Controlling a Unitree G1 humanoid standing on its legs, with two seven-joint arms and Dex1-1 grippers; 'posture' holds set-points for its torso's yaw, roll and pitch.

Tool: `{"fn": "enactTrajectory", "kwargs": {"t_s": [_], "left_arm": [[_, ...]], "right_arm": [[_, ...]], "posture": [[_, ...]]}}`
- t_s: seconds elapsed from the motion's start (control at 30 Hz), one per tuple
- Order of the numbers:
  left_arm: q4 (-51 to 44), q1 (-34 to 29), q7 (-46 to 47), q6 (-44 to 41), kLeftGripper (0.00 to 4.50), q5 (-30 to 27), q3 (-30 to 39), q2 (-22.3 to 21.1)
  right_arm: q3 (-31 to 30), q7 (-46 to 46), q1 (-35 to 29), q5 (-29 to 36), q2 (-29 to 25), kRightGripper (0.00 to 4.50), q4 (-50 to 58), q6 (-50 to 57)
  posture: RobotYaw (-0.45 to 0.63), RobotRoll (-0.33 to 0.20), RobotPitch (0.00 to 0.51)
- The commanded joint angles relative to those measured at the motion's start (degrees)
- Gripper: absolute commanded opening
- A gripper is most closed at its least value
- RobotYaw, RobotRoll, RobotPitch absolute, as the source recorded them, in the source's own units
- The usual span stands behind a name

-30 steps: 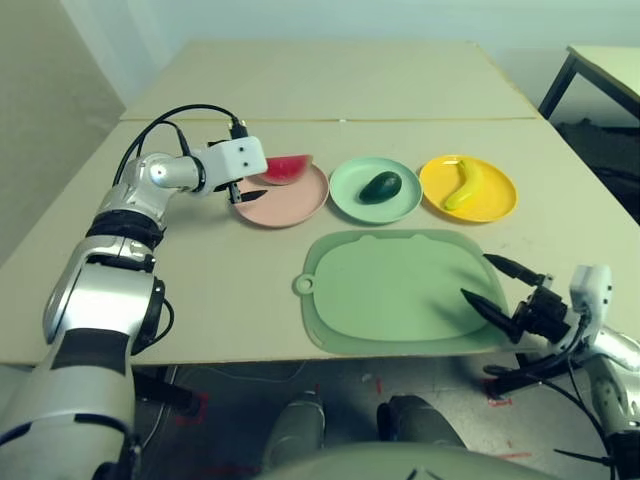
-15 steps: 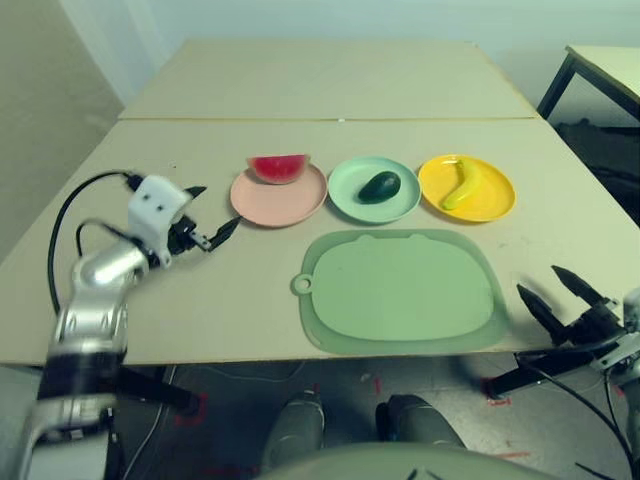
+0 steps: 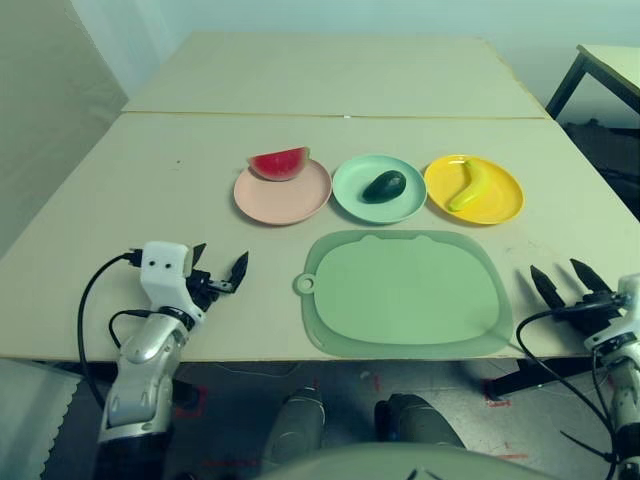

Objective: Place the fruits into color-matched plates.

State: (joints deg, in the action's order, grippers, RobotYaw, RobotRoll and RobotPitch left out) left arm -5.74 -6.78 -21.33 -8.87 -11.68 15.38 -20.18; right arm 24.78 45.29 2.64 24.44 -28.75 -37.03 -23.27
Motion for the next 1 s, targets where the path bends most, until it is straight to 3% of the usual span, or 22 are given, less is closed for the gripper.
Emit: {"fn": "enactTrajectory", "kwargs": {"t_s": [0.03, 0.3, 1.0], "left_arm": [[-0.4, 0.6, 0.0, -1.2, 4.46, 0.1, -0.9, -0.5], [-0.3, 2.3, 0.2, -1.8, 4.46, 0.3, -0.5, -2.2], [-0.8, 2.2, 0.8, -2.4, 4.46, -0.2, 1.9, -4.8]], "right_arm": [[-0.2, 0.9, 0.8, -0.9, -0.3, 4.5, -1.8, -2.1], [-0.4, 1.2, 1.9, -0.2, 1.2, 4.5, -1.8, -4.5], [-1.2, 2.6, 2.0, -0.3, 3.4, 4.5, -2.1, -4.1]], "posture": [[0.11, 0.0, 0.1], [0.11, 0.0, 0.087], [0.21, 0.0, 0.096]]}}
